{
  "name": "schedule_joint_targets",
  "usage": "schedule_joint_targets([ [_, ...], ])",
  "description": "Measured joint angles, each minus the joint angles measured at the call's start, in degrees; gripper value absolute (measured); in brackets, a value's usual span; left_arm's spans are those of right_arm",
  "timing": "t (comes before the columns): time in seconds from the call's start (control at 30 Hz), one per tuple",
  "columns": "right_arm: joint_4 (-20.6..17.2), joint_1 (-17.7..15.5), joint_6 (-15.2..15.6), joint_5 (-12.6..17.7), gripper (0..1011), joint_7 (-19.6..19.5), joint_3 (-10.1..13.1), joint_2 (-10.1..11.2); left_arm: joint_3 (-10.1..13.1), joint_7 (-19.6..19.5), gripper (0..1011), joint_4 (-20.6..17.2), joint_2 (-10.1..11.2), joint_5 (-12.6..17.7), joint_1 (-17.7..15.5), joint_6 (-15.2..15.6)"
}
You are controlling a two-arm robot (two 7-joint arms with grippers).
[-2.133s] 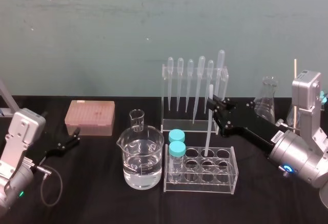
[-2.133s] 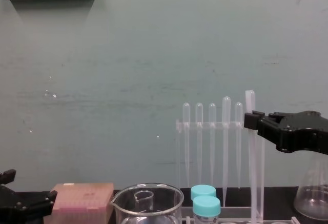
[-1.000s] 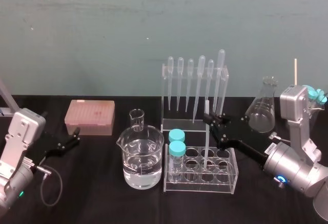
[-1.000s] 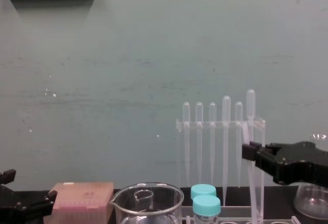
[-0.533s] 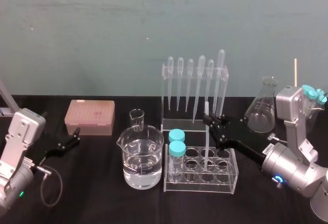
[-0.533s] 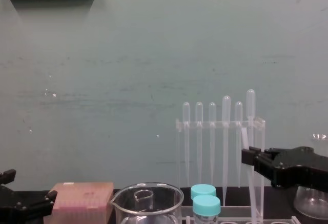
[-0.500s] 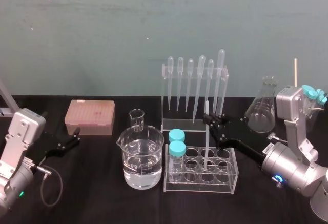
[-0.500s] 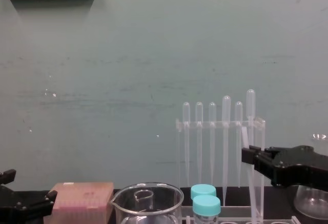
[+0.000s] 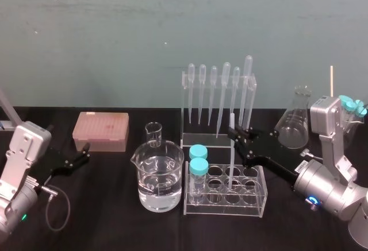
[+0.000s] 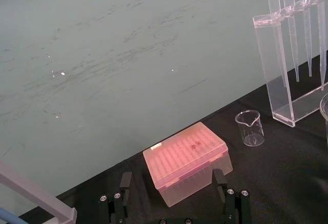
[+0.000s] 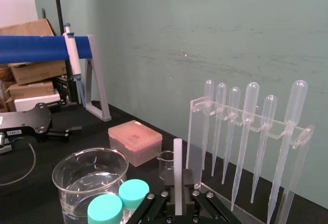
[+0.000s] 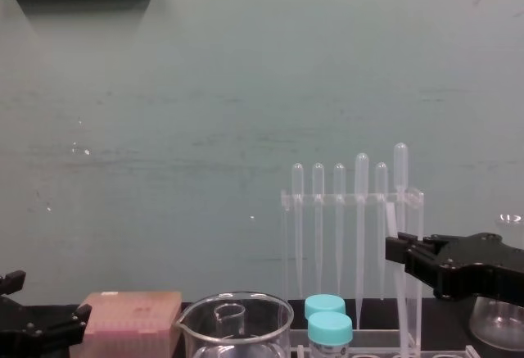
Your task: Pick up the stirring rod with one hand, then place it down.
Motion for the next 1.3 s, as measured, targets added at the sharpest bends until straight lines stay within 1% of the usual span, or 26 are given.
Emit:
schedule_joint_targets([
  [0.17,-0.03,-0.04,0.04,0.02,221,0.02,0.0,0.03,0.0,0.0,1000,0.0,0.0,0.0,0.0,0.0],
  [0.2,-0.04,-0.04,0.04,0.02,274,0.02,0.0,0.03,0.0,0.0,1000,0.0,0.0,0.0,0.0,0.0],
  [0.3,-0.05,-0.05,0.05,0.02,335,0.03,0.0,0.04,0.0,0.0,1000,0.0,0.0,0.0,0.0,0.0],
  [0.33,-0.07,-0.06,0.06,0.03,396,0.03,0.0,0.05,0.0,0.0,1000,0.0,0.0,0.0,0.0,0.0],
  [0.37,-0.07,-0.07,0.07,0.03,413,0.03,0.0,0.05,0.0,0.0,1000,0.0,0.0,0.0,0.0,0.0],
  [0.43,-0.09,-0.07,0.07,0.04,496,0.03,0.0,0.06,0.0,0.0,1000,0.0,0.0,0.0,0.0,0.0],
  [0.47,-0.09,-0.07,0.08,0.04,510,0.03,0.0,0.06,0.0,0.0,1000,0.0,0.0,0.0,0.0,0.0],
  [0.53,-0.09,-0.07,0.08,0.04,599,0.03,0.0,0.07,0.0,0.0,1000,0.0,0.0,0.0,0.0,0.0],
  [0.6,-0.09,-0.08,0.08,0.04,638,0.03,0.0,0.08,0.0,0.0,1000,0.0,0.0,0.0,0.0,0.0],
  [0.7,-0.09,-0.07,0.08,0.04,756,0.03,0.0,0.08,0.0,0.0,1000,0.0,0.0,0.0,0.0,0.0],
  [0.73,-0.09,-0.07,0.08,0.04,756,0.03,0.0,0.08,0.0,0.0,1000,0.0,0.0,0.0,0.0,0.0],
  [0.77,-0.09,-0.08,0.08,0.04,812,0.03,0.0,0.08,0.0,0.0,1000,0.0,0.0,0.0,0.0,0.0],
  [0.8,-0.09,-0.08,0.08,0.04,846,0.03,0.0,0.08,0.0,0.0,1000,0.0,0.0,0.0,0.0,0.0],
  [0.83,-0.09,-0.08,0.08,0.04,846,0.03,0.0,0.08,0.0,0.0,1000,0.0,0.0,0.0,0.0,0.0],
  [0.87,-0.09,-0.07,0.08,0.04,883,0.03,0.0,0.09,0.0,0.0,1000,0.0,0.0,0.0,0.0,0.0],
  [0.9,-0.09,-0.07,0.08,0.04,896,0.03,0.0,0.08,0.0,0.0,1000,0.0,0.0,0.0,0.0,0.0],
  [0.93,-0.1,-0.07,0.08,0.04,951,0.03,0.0,0.08,0.0,0.0,1000,0.0,0.0,0.0,0.0,0.0],
  [1.03,-0.09,-0.08,0.08,0.04,1002,0.03,0.0,0.08,0.0,0.0,1000,0.0,0.0,0.0,0.0,0.0],
  [1.17,-0.13,-0.1,0.13,0.05,1000,-0.06,0.02,0.07,0.0,0.0,1000,0.0,0.0,0.0,0.0,0.0],
  [1.3,-1.62,-1.32,0.76,0.09,1000,-1.71,0.81,-0.12,0.0,0.0,1000,0.0,0.0,0.0,0.0,0.0],
])
